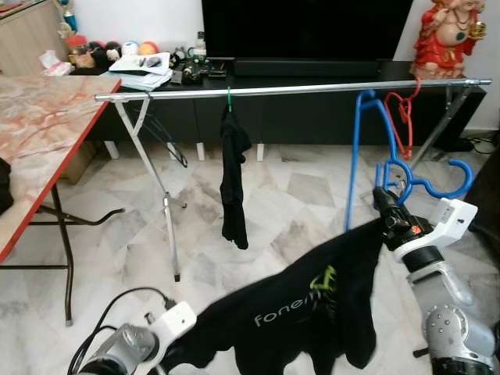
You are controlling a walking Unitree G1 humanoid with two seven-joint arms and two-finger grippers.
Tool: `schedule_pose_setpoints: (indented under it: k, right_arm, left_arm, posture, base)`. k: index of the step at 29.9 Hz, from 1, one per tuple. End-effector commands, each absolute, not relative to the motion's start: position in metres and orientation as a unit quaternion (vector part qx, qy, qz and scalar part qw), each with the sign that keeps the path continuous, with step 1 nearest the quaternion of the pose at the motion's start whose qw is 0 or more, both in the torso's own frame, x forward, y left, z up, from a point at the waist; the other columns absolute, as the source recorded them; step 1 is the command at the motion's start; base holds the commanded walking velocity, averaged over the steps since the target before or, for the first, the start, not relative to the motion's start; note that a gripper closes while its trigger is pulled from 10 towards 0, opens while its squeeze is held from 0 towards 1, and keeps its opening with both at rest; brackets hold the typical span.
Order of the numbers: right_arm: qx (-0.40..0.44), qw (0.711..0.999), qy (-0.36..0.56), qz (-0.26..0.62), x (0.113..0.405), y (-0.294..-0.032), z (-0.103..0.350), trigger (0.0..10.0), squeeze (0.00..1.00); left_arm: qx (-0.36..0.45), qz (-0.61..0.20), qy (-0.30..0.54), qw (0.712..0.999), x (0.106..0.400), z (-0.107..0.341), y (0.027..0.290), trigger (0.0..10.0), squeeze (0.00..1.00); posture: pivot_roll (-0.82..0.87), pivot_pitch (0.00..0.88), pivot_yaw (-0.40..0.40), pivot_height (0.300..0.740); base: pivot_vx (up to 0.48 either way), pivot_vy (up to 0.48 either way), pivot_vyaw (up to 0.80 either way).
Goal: Hang hanger
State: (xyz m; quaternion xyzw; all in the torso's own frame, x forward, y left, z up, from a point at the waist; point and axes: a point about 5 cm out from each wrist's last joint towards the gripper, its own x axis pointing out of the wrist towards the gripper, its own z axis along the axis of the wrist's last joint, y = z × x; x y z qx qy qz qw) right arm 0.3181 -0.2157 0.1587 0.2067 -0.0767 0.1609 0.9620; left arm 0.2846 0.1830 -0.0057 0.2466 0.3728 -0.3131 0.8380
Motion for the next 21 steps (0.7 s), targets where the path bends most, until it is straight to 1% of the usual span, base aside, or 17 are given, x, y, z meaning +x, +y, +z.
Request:
schedule_pose_setpoints:
  k: [1, 2, 3, 4, 5, 7, 9, 10, 11, 12, 13, 14, 15, 16, 20, 21]
  right_arm:
    - [0.099, 0.982, -0.04, 0.154, 0.316, -0.209, 0.136, 10.0, 0.0]
    - [0.074, 0.985, -0.035, 0.153, 0.315, -0.207, 0.131, 10.0, 0.0]
    - [0.121, 0.982, -0.059, 0.135, 0.317, -0.209, 0.134, 10.0, 0.0]
    - [0.281, 0.948, -0.117, 0.094, 0.318, -0.217, 0.142, 10.0, 0.0]
    - [0.332, 0.93, -0.135, 0.083, 0.319, -0.219, 0.144, 10.0, 0.0]
    - [0.402, 0.899, -0.153, 0.077, 0.319, -0.221, 0.143, 10.0, 0.0]
    - [0.426, 0.885, -0.167, 0.088, 0.318, -0.219, 0.141, 10.0, 0.0]
    - [0.469, 0.858, -0.19, 0.086, 0.318, -0.22, 0.14, 10.0, 0.0]
    - [0.494, 0.84, -0.209, 0.083, 0.318, -0.222, 0.142, 10.0, 0.0]
    - [0.494, 0.84, -0.209, 0.083, 0.318, -0.222, 0.142, 10.0, 0.0]
    - [0.528, 0.81, -0.243, 0.078, 0.318, -0.227, 0.147, 10.0, 0.0]
    - [0.55, 0.786, -0.27, 0.079, 0.318, -0.232, 0.152, 10.0, 0.0]
    - [0.564, 0.77, -0.288, 0.081, 0.317, -0.235, 0.156, 10.0, 0.0]
    - [0.588, 0.736, -0.325, 0.083, 0.316, -0.243, 0.164, 10.0, 0.0]
    - [0.607, 0.693, -0.377, 0.093, 0.314, -0.258, 0.171, 10.0, 0.0]
    - [0.607, 0.688, -0.385, 0.1, 0.314, -0.258, 0.173, 10.0, 0.0]
  left_arm:
    - [0.219, -0.317, 0.35, 0.854, 0.292, 0.004, 0.183, 0.0, 0.0]
    - [0.214, -0.318, 0.346, 0.857, 0.293, 0.006, 0.183, 0.0, 0.0]
    - [0.206, -0.321, 0.342, 0.859, 0.294, 0.007, 0.181, 0.0, 0.0]
    - [0.189, -0.33, 0.337, 0.861, 0.295, 0.009, 0.179, 0.0, 0.0]
    - [0.183, -0.333, 0.335, 0.862, 0.295, 0.009, 0.178, 0.0, 0.0]
    - [0.174, -0.34, 0.332, 0.862, 0.294, 0.009, 0.176, 0.0, 0.0]
    - [0.167, -0.349, 0.328, 0.862, 0.293, 0.01, 0.173, 0.0, 0.0]
    - [0.159, -0.36, 0.325, 0.86, 0.291, 0.01, 0.171, 0.0, 0.0]
    - [0.156, -0.365, 0.325, 0.858, 0.29, 0.01, 0.17, 0.0, 0.0]
    - [0.156, -0.365, 0.325, 0.858, 0.29, 0.01, 0.17, 0.0, 0.0]
    - [0.153, -0.372, 0.325, 0.856, 0.289, 0.01, 0.17, 0.0, 0.0]
    - [0.153, -0.373, 0.326, 0.855, 0.288, 0.009, 0.17, 0.0, 0.0]
    - [0.154, -0.373, 0.326, 0.855, 0.288, 0.009, 0.171, 0.0, 0.0]
    - [0.154, -0.373, 0.327, 0.854, 0.287, 0.009, 0.171, 0.0, 0.0]
    - [0.15, -0.375, 0.328, 0.854, 0.287, 0.009, 0.17, 0.0, 0.0]
    - [0.15, -0.377, 0.328, 0.853, 0.287, 0.009, 0.17, 0.0, 0.0]
  posture:
    - [-0.08, 0.072, 0.019, 0.74]
    - [-0.08, 0.072, 0.019, 0.74]
    - [-0.08, 0.073, 0.019, 0.74]
    - [-0.09, 0.071, 0.019, 0.74]
    - [-0.09, 0.071, 0.019, 0.74]
    - [-0.09, 0.069, 0.018, 0.74]
    - [-0.08, 0.068, 0.02, 0.74]
    - [-0.07, 0.067, 0.022, 0.74]
    - [-0.07, 0.067, 0.022, 0.74]
    - [-0.07, 0.067, 0.022, 0.74]
    - [-0.07, 0.066, 0.023, 0.74]
    - [-0.07, 0.066, 0.024, 0.74]
    - [-0.07, 0.065, 0.024, 0.74]
    - [-0.07, 0.065, 0.025, 0.74]
    - [-0.06, 0.065, 0.026, 0.74]
    - [-0.06, 0.065, 0.026, 0.74]
  base:
    - [0.0, 0.0, 0.0]
    - [0.0, 0.0, 0.0]
    - [0.0, 0.0, 0.0]
    - [0.0, 0.0, 0.0]
    - [0.0, 0.0, 0.0]
    - [0.0, 0.0, 0.0]
    - [0.0, 0.0, 0.0]
    - [0.0, 0.0, 0.0]
    - [0.0, 0.0, 0.0]
    - [0.0, 0.0, 0.0]
    - [0.0, 0.0, 0.0]
    - [0.0, 0.0, 0.0]
    - [0.0, 0.0, 0.0]
    - [0.0, 0.0, 0.0]
    - [0.0, 0.0, 0.0]
    - [0.0, 0.0, 0.0]
